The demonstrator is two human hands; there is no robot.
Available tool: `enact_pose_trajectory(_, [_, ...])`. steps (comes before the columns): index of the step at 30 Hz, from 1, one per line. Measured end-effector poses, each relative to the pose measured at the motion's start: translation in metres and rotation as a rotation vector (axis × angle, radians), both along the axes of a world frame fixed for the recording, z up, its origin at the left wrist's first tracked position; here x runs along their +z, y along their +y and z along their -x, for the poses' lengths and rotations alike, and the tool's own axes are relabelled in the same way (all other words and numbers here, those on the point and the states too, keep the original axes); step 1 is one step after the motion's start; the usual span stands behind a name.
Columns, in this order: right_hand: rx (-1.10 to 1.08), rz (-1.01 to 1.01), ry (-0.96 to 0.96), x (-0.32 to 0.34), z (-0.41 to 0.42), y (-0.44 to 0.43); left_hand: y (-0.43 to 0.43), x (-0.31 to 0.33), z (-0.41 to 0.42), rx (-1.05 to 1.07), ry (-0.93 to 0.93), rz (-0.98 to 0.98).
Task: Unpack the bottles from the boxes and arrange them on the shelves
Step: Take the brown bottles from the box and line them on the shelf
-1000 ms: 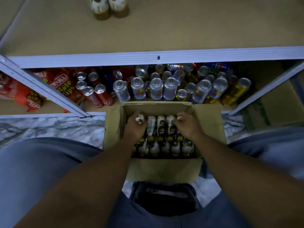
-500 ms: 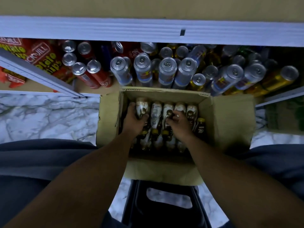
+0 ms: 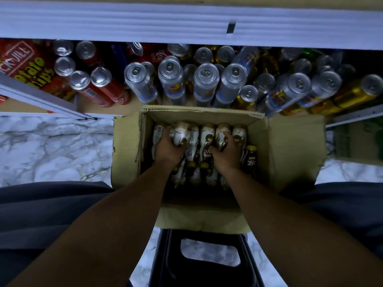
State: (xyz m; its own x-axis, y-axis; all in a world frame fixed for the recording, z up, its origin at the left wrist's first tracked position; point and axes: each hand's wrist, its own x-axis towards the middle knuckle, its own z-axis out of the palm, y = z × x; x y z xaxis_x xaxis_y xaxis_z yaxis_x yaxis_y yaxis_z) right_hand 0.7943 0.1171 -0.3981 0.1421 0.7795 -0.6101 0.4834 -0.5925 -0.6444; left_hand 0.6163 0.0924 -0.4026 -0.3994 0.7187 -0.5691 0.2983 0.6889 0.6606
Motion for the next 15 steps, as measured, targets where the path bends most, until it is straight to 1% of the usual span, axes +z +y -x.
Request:
enact_pose_trajectory(3, [-0.007,-0.026,-0.023,-0.001,0.002,-0.009,-0.001,0.001,0.0,-0.044,-0.008,-0.003])
enact_pose_trajectory(7, [0.009,-0.061,-0.047,0.0,0.004,-0.021,-0.01,0.006,0.002,-0.015,-0.085,-0.043])
enact_pose_trajectory(12, [-0.103,-0.132,0.052,-0.003,0.008,-0.017,-0.016,0.008,-0.003,0.076,-0.145,-0.073])
enact_pose_trajectory(15, [-0.176,-0.123,0.056,-0.006,0.007,-0.017,-0.015,0.008,-0.005,0.122,-0.151,-0.095])
